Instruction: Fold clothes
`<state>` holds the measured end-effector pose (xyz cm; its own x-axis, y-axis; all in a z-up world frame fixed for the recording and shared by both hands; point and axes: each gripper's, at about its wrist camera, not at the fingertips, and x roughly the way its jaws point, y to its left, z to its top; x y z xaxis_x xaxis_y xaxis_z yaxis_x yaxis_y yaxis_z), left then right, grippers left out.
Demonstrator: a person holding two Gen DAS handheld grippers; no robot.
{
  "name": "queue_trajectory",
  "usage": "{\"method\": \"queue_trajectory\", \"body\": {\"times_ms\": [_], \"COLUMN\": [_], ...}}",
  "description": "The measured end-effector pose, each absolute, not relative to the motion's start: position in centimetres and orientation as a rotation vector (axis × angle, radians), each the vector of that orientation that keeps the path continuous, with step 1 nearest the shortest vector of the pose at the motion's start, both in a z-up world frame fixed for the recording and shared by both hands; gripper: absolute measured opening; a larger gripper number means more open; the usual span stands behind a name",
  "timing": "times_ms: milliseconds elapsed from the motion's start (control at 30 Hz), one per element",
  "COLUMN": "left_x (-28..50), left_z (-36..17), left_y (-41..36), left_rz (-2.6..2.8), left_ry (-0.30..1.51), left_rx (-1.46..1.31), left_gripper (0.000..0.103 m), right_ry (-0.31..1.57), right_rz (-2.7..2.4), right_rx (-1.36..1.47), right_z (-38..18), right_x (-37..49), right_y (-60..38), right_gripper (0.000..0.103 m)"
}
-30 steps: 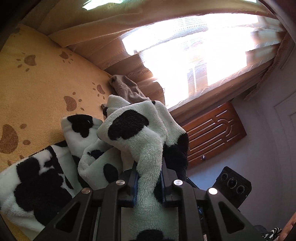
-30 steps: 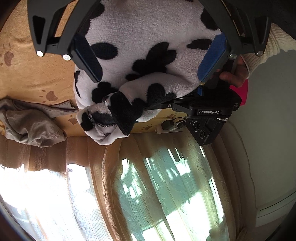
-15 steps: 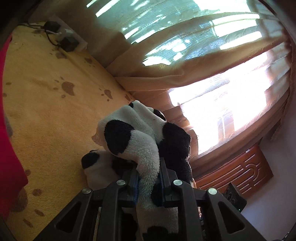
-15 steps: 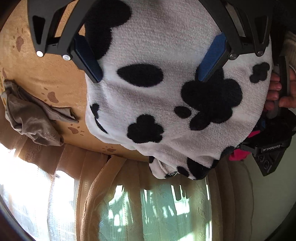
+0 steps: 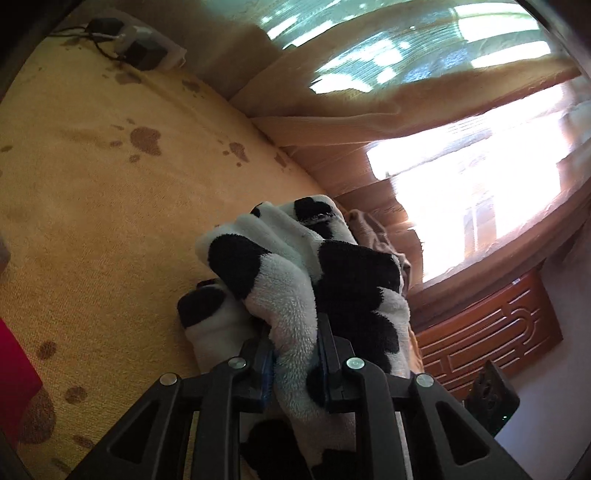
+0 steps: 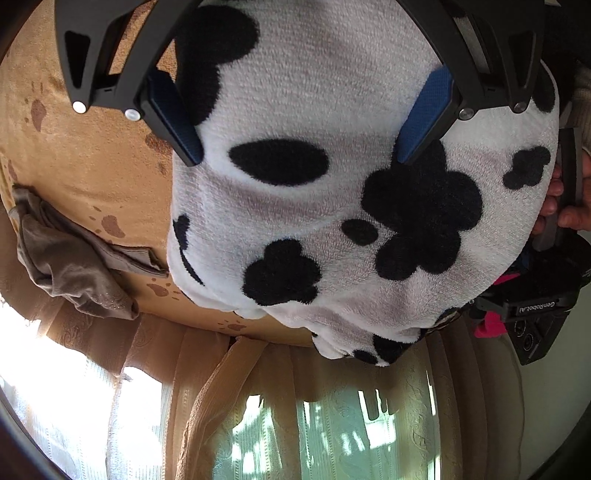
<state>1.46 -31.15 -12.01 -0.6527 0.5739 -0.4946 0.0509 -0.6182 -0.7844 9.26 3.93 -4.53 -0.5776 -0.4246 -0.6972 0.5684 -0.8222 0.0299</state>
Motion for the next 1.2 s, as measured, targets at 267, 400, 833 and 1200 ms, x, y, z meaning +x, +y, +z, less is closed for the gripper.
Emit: {"method": "queue_trajectory", "body": {"times_ms": [267,400,833,1200], "left_x": [2.0,1.8,6.4,7.1], "left_z": [-12.2,-12.1,-6.9,-5.9], "left_y": [-31.5,-31.4,-32.8,-34.0], "left_rz": [2.38,2.37,2.446,2.444], "left_ry": [-1.128,-1.137,-1.083,-1.182], "left_rx": [-1.085,-1.078,-0.852,-0.774], "left_gripper": [0.022,0.022,0.034,0.044], "right_ry": [0.175,0.246,0.539,0.389], "right_rz": [-2.392,-2.278,-2.147,-2.381], "right_rx": [0.782,0.588,0.851,0.676], "right_z": [-0.2,2.7,-5.0,5.0], "right_x": [11.0,14.4,15.5,7.9], "right_y": [4.2,1.2,-2.3,-3.5], "right_gripper": [0.103,0.103,0.103,0.103]}}
